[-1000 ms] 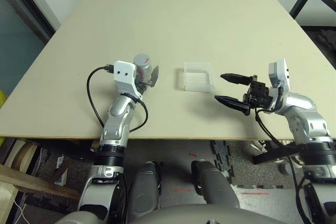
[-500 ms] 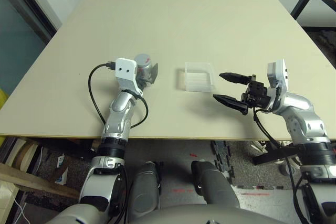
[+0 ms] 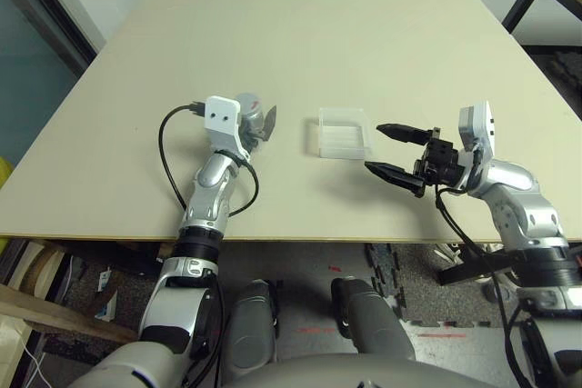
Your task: Pour the medicine from the bottle into the box.
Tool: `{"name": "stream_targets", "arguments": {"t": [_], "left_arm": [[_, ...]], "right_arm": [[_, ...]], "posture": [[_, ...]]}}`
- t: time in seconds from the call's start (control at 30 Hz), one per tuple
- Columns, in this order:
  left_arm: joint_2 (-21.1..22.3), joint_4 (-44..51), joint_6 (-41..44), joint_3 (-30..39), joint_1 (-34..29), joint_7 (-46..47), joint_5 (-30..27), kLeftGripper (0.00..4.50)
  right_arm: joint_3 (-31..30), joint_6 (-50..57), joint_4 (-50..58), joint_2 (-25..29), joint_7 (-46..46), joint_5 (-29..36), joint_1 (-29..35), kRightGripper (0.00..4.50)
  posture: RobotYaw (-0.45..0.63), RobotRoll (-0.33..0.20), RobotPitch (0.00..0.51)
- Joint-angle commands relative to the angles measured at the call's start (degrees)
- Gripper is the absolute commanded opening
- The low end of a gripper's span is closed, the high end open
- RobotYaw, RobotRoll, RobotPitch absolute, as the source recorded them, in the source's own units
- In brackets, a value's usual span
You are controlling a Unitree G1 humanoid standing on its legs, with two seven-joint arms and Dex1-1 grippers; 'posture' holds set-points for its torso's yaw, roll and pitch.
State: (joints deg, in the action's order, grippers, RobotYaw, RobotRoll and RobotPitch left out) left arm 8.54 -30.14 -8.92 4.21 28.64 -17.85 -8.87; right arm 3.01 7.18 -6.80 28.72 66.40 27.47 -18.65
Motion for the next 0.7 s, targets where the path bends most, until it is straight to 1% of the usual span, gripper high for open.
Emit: {"name": "stream_targets", "arguments": {"t": [0.03, 0.23, 0.4, 0.5, 0.6, 0.7], "left_arm": [[0.4, -0.8, -0.6, 0.2, 0.2, -0.9, 0.1, 2.59], [0.9, 0.0, 0.6, 0.2, -0.1, -2.0, -0.3, 2.59], [2.0, 4.9, 6.5, -0.7, -0.4, -6.3, -2.4, 2.59], [3.1, 9.5, 12.1, -1.5, -0.8, -9.6, -4.2, 2.59], [5.5, 16.2, 21.5, -2.3, -0.8, -15.7, -8.8, 2.59], [8.2, 21.6, 28.4, -2.9, -1.2, -20.5, -12.2, 2.59]], "right_arm": [[-0.5, 0.9, 1.8, 0.3, -0.5, -0.2, 0.6, 4.5], [-0.6, 2.4, 3.4, 0.3, -1.4, 0.0, 0.3, 4.5], [-0.5, 3.5, 4.0, 0.4, -1.7, 0.2, -0.2, 4.5], [-0.5, 3.8, 3.9, 0.5, -1.6, 0.1, -0.6, 4.5], [-0.4, 4.9, 3.1, 0.3, -1.7, 0.7, -2.4, 4.5], [-0.5, 6.5, 2.5, 0.1, -1.7, 1.2, -4.4, 4.5]], "posture": [[-0.2, 0.0, 0.131], [-0.19, 0.0, 0.13], [-0.19, 0.0, 0.126], [-0.19, 0.0, 0.122], [-0.18, 0.0, 0.12], [-0.19, 0.0, 0.117]]}}
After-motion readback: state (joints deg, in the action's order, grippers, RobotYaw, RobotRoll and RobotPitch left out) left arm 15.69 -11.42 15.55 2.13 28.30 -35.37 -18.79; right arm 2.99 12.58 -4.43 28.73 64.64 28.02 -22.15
